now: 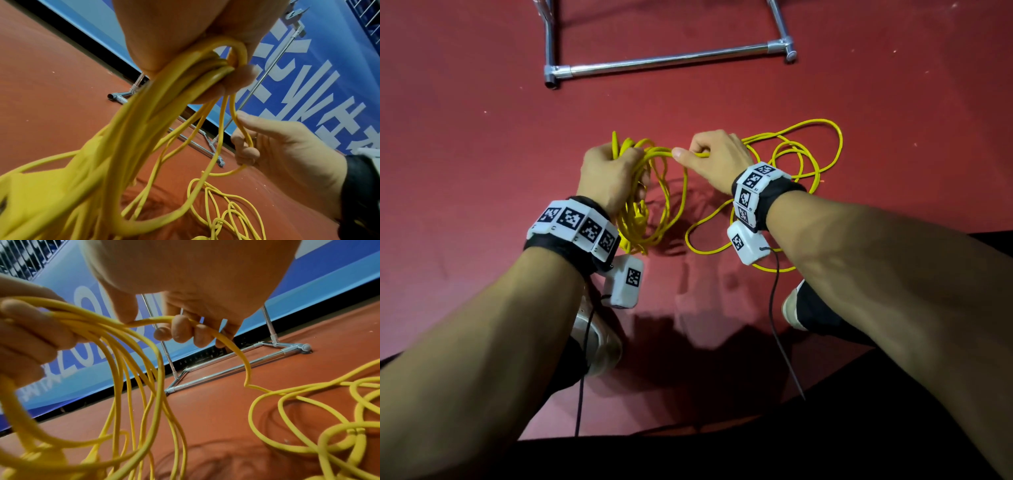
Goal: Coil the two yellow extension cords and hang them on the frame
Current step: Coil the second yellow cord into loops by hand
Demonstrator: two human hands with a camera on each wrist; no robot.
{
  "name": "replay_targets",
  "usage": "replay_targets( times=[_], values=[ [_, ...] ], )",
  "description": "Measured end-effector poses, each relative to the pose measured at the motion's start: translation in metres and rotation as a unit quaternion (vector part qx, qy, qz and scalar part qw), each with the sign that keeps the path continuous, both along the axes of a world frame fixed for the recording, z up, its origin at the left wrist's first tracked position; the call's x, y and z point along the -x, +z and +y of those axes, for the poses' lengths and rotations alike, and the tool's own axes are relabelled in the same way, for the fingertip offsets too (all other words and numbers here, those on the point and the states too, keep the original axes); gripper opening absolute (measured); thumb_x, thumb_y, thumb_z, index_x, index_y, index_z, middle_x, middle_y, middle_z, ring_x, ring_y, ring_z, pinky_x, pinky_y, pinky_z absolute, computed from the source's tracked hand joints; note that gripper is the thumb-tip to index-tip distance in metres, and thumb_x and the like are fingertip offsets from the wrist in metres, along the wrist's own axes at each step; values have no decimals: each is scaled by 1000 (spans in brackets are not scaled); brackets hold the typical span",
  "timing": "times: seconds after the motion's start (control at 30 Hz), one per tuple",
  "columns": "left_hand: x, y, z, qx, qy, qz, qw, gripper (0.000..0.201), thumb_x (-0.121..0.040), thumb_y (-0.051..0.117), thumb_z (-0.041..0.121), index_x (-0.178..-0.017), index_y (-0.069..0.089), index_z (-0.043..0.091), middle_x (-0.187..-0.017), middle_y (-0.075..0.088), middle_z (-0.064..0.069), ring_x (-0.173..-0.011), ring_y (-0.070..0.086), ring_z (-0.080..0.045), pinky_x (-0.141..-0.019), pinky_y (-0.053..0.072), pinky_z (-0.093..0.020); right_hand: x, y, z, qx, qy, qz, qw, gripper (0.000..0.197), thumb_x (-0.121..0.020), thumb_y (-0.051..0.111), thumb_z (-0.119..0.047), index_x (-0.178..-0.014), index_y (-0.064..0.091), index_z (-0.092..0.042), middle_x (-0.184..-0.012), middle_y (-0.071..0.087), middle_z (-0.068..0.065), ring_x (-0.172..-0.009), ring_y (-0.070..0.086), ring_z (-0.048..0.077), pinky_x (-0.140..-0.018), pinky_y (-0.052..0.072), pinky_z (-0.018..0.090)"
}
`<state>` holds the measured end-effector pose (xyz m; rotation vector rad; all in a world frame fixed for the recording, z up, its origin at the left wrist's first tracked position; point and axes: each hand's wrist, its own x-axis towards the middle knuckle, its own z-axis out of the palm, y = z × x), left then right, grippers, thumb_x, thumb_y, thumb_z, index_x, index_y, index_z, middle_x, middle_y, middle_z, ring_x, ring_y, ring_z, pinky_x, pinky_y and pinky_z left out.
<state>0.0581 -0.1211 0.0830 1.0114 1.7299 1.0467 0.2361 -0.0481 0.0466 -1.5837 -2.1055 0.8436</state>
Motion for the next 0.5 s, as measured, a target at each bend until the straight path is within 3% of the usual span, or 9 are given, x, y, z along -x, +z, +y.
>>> replay_targets(
  times=[0.1, 0.27, 0.33, 0.4, 0.5],
  values=[
    [2, 0, 0, 23, -10, -47, 999, 26, -94, 46, 13, -73, 60, 7, -52, 61, -2, -39, 51, -18, -43, 42, -24, -2, 5, 4, -12, 12, 24, 1000, 45, -83, 69, -57, -65, 53, -19, -50, 45, -5, -61, 44, 24, -69, 37, 30],
    [0, -3, 1, 53, -41, -69, 995, 8, -82, 53, 5, -74, 57, 5, -56, 62, -7, -43, 54, -22, -48, 45, -27, 0, 7, 7, -17, 28, 29, 999, 45, -78, 73, -58, -62, 49, -23, -50, 44, -8, -53, 40, 11, -73, 37, 31],
    [-1, -4, 1, 55, -26, -76, 995, 8, -80, 56, 13, -79, 59, 5, -58, 62, -8, -44, 55, -23, -48, 45, -28, 5, 9, 6, -22, 35, 19, 999, 46, -77, 73, -59, -60, 48, -25, -50, 46, -7, -54, 42, 11, -77, 42, 32],
    [-5, -7, 1, 47, -3, -67, 997, 16, -87, 59, 22, -80, 62, 8, -57, 62, -5, -43, 54, -21, -47, 44, -27, 14, 13, 4, -25, 50, 12, 998, 43, -74, 73, -59, -60, 52, -25, -50, 50, -7, -54, 46, 9, -80, 46, 32],
    [-11, -12, 0, 23, 39, -21, 999, 34, -92, 60, 40, -65, 60, 19, -51, 56, 1, -40, 48, -17, -47, 40, -25, 26, 19, -2, -13, 72, 39, 997, 32, -72, 76, -47, -68, 63, -18, -49, 50, -8, -51, 47, 7, -69, 45, 29]
  ],
)
